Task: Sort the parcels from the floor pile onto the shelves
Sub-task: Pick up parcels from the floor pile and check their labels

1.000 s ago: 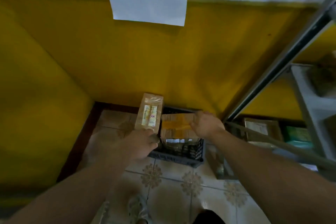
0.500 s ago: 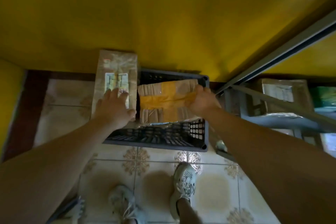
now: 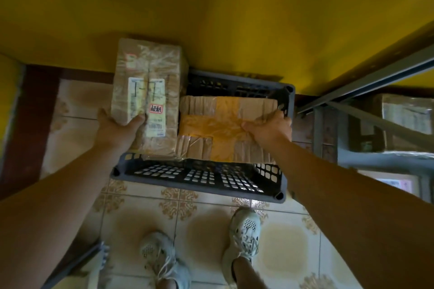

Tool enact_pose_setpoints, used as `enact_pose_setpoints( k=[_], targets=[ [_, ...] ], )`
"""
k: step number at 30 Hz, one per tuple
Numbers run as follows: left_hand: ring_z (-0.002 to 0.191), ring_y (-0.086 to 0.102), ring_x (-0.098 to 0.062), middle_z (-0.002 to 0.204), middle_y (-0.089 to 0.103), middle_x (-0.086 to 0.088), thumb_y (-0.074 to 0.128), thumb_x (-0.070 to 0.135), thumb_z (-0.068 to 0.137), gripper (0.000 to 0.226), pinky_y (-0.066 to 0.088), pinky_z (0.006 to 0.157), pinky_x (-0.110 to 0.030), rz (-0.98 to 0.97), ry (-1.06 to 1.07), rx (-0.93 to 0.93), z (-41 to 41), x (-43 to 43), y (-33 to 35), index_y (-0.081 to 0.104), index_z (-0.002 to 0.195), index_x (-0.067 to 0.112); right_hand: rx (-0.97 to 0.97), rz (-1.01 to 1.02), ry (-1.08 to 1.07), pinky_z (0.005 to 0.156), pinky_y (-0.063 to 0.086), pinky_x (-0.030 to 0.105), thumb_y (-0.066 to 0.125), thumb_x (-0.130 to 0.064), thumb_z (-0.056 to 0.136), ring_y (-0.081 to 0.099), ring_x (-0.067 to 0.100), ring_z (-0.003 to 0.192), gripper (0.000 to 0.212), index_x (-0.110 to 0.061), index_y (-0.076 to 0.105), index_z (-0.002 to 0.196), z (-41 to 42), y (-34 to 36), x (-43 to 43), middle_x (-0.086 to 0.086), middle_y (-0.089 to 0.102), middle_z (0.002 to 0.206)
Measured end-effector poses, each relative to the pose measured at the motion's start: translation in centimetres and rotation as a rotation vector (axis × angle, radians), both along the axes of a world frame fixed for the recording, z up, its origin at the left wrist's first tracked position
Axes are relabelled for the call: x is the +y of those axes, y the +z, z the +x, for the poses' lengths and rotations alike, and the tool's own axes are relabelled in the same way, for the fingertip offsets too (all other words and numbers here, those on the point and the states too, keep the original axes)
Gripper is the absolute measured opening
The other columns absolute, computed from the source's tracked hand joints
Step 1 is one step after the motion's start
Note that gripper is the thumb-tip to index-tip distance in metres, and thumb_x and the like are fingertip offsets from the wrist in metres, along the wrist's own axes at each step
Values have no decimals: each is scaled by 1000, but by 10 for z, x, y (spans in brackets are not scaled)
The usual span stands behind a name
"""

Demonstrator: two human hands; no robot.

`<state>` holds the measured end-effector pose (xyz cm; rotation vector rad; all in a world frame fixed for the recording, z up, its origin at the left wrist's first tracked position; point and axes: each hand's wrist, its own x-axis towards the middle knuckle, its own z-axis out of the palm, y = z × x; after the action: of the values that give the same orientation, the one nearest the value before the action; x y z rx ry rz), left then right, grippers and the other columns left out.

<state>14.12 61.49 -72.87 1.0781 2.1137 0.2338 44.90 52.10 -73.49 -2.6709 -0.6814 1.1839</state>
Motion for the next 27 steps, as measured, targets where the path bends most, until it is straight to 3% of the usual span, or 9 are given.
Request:
enact_pose_setpoints(
  k=[2,6,8,10,12,15,18,22,27],
  targets=[
    [66,62,-15,110,66,-6,72,35,86,58,45,37,-17,-24,22,-99,-8,1,-6,47,133,10,29,24,-37,104,42,45,78,-54,75,40,36,134,94,-16,30,145,-1,2,-1,15,35,146],
    [67,62,-15,108,66,-5,71,35,86,52,45,36,-15,8,-37,-122,-15,4,-9,50,127,11,111,143,-98,85,42,34,73,-36,87,53,32,124,68,-15,35,140,-4,8,-4,9,52,137],
    [80,66,-19,113,65,-4,73,45,78,64,54,50,-21,65,-103,-93,-12,5,-5,50,129,13,81,171,-91,80,40,33,69,-34,91,56,32,120,59,-16,38,137,-5,14,-7,8,56,133],
    [103,64,-29,121,61,-7,68,58,64,76,58,78,-43,116,-233,19,-10,4,-1,48,125,17,42,197,-79,79,42,34,67,-35,92,57,33,116,52,-17,41,133,-6,21,-10,8,58,128],
    [119,51,-36,132,48,-11,64,60,64,84,48,93,-56,134,-399,180,-3,1,4,38,132,18,18,222,-88,82,45,37,65,-34,93,58,34,115,49,-18,42,133,-5,32,-13,7,60,126],
    [142,21,-37,155,20,-14,67,45,82,84,27,112,-56,128,-642,310,31,-9,33,24,148,19,-13,250,-89,89,50,43,63,-34,94,58,34,114,49,-19,41,136,-2,55,-18,7,60,126],
    [148,8,-32,161,11,-11,60,49,88,79,17,119,-49,75,-757,165,62,-15,54,23,152,21,-12,321,-113,89,49,42,63,-34,94,57,34,112,48,-17,43,134,4,81,-19,9,59,125],
    [134,44,-32,150,40,-6,55,55,88,80,36,110,-48,-48,-397,-307,94,-13,93,19,153,26,6,407,-164,91,44,36,65,-32,93,56,30,114,46,-16,47,132,10,125,-18,8,60,124],
    [122,49,-28,138,51,-3,36,60,97,62,34,96,-36,-215,-326,-413,103,-18,153,31,149,27,94,491,-230,87,38,29,67,-27,93,54,19,105,45,-18,47,133,8,185,-25,-5,53,108]
  ],
)
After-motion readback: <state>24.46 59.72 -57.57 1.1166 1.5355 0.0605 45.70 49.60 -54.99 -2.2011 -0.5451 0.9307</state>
